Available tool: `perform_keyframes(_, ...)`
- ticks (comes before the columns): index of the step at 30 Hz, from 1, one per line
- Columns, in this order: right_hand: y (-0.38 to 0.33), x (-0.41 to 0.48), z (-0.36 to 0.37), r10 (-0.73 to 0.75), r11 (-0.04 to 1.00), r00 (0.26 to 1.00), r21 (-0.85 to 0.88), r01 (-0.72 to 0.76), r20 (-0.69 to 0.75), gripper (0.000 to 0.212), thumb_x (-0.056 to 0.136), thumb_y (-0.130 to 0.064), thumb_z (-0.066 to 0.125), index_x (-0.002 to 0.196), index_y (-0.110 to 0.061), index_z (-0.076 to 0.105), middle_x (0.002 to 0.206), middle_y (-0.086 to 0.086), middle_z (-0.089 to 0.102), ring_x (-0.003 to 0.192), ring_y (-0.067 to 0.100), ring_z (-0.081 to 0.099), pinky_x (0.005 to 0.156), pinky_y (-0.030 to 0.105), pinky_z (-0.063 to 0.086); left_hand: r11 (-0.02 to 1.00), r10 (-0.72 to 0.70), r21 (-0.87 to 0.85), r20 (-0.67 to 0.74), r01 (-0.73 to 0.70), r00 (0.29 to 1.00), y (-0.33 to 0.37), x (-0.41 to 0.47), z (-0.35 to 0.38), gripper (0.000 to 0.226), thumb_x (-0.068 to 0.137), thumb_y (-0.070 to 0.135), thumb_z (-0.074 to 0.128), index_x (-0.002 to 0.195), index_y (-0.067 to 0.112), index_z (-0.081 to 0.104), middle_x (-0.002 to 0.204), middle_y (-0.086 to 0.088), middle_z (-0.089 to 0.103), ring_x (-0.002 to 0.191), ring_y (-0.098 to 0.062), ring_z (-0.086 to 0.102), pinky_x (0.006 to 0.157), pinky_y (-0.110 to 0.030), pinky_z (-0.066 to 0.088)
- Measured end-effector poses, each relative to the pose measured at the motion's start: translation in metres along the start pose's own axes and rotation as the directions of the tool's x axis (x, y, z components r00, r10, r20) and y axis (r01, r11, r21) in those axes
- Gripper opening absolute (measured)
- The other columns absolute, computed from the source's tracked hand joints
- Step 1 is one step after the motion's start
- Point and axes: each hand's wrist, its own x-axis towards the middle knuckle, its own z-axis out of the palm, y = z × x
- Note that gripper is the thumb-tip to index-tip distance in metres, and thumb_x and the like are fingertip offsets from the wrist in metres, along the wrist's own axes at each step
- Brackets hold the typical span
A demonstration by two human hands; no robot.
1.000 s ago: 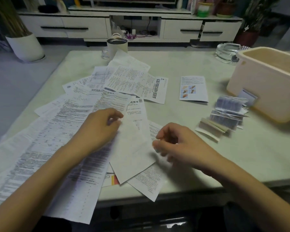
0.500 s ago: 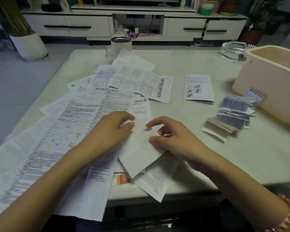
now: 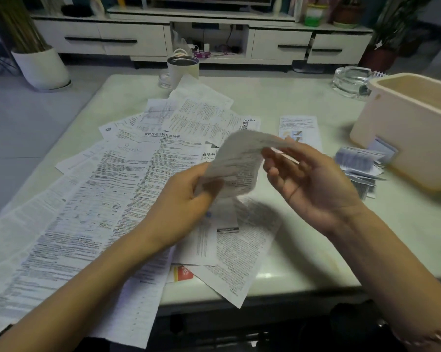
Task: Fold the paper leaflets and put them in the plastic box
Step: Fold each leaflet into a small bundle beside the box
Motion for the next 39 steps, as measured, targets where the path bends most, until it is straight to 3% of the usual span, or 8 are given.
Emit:
perform_keyframes(6,0.011,0.004,-0.009,-0.234,0.744,0.972,-0.638,0.198,0.027,0.019,0.088,-0.015,0.059,0.107,-0.017,0.059,0.089,0.002,0.063,0.072,0.004,0.058,0.063,0.019,0.045,0.808,-0.414,-0.421,0.094,0.413,0.906,0.005,0.001,-0.001,0.017,0.091,0.018,0.053,0.105,0.017,0.063,0.096,0.0,0.074,0.088,-0.019,0.071,0.08,-0.036,0.057)
perform_keyframes(11,0.022,0.0,-0.006,-0.057,0.726,0.996,-0.682,0.088,0.069,0.018,0.088,-0.006,0.059,0.103,-0.015,0.061,0.096,0.013,0.069,0.081,0.018,0.065,0.071,0.034,0.05,0.714,-0.485,-0.503,0.145,0.487,0.862,0.006,0.002,0.003,0.019,0.094,0.02,0.048,0.096,0.015,0.066,0.093,-0.002,0.074,0.085,-0.017,0.071,0.076,-0.028,0.057)
perform_keyframes(16,0.023,0.0,-0.007,0.019,0.844,0.999,-0.537,0.0,0.031,0.015,0.088,0.0,0.055,0.094,-0.01,0.065,0.088,0.007,0.068,0.069,0.015,0.063,0.062,0.025,0.051,0.552,-0.585,-0.628,0.177,0.548,0.792,0.005,0.005,-0.001,0.021,0.092,0.003,0.044,0.095,0.003,0.064,0.089,-0.01,0.073,0.075,-0.017,0.071,0.066,-0.025,0.059)
perform_keyframes(22,0.028,0.0,-0.006,-0.157,0.747,0.986,-0.647,0.151,0.049,0.039,0.079,0.015,0.048,0.06,-0.014,0.065,0.064,-0.007,0.064,0.056,0.008,0.054,0.049,0.013,0.04,0.328,-0.587,-0.771,0.287,0.546,0.757,0.008,0.007,-0.004,0.038,0.099,0.033,0.035,0.106,0.009,0.063,0.093,-0.009,0.073,0.079,-0.021,0.071,0.061,-0.029,0.059)
perform_keyframes(26,0.032,0.002,-0.004,-0.243,0.631,0.964,-0.738,0.239,0.104,0.049,0.079,0.017,0.041,0.061,-0.018,0.07,0.07,-0.016,0.067,0.063,0.001,0.056,0.054,0.009,0.039,0.507,-0.649,-0.592,0.217,0.627,0.729,0.004,0.005,0.001,0.021,0.091,0.025,0.054,0.101,0.01,0.064,0.098,-0.01,0.073,0.079,-0.018,0.071,0.065,-0.027,0.059)
perform_keyframes(32,0.026,0.002,-0.004,-0.176,0.763,0.982,-0.621,0.182,0.071,0.031,0.091,0.002,0.043,0.083,-0.012,0.068,0.074,0.0,0.068,0.061,0.007,0.059,0.053,0.016,0.046,0.75,-0.591,-0.383,-0.022,0.539,0.807,-0.003,0.0,0.004,0.011,0.085,0.011,0.064,0.095,0.013,0.067,0.088,-0.005,0.074,0.073,-0.016,0.07,0.065,-0.025,0.057)
perform_keyframes(35,0.026,0.002,-0.007,-0.079,0.644,0.983,-0.744,0.178,0.167,0.008,0.085,-0.009,0.064,0.087,-0.016,0.067,0.076,0.001,0.065,0.068,0.005,0.057,0.059,0.014,0.043,0.8,-0.525,-0.338,0.008,0.496,0.851,0.001,-0.003,0.007,0.012,0.083,0.012,0.066,0.094,0.014,0.07,0.084,-0.005,0.075,0.074,-0.019,0.071,0.068,-0.03,0.057)
perform_keyframes(39,0.034,0.003,-0.008,-0.091,0.509,0.976,-0.832,0.218,0.2,0.014,0.078,-0.006,0.071,0.076,-0.02,0.068,0.078,0.005,0.068,0.071,0.01,0.058,0.067,0.024,0.047,0.837,-0.497,-0.251,0.027,0.487,0.867,-0.001,-0.004,0.007,0.012,0.082,0.014,0.069,0.093,0.016,0.071,0.085,-0.004,0.075,0.077,-0.019,0.071,0.07,-0.028,0.057)
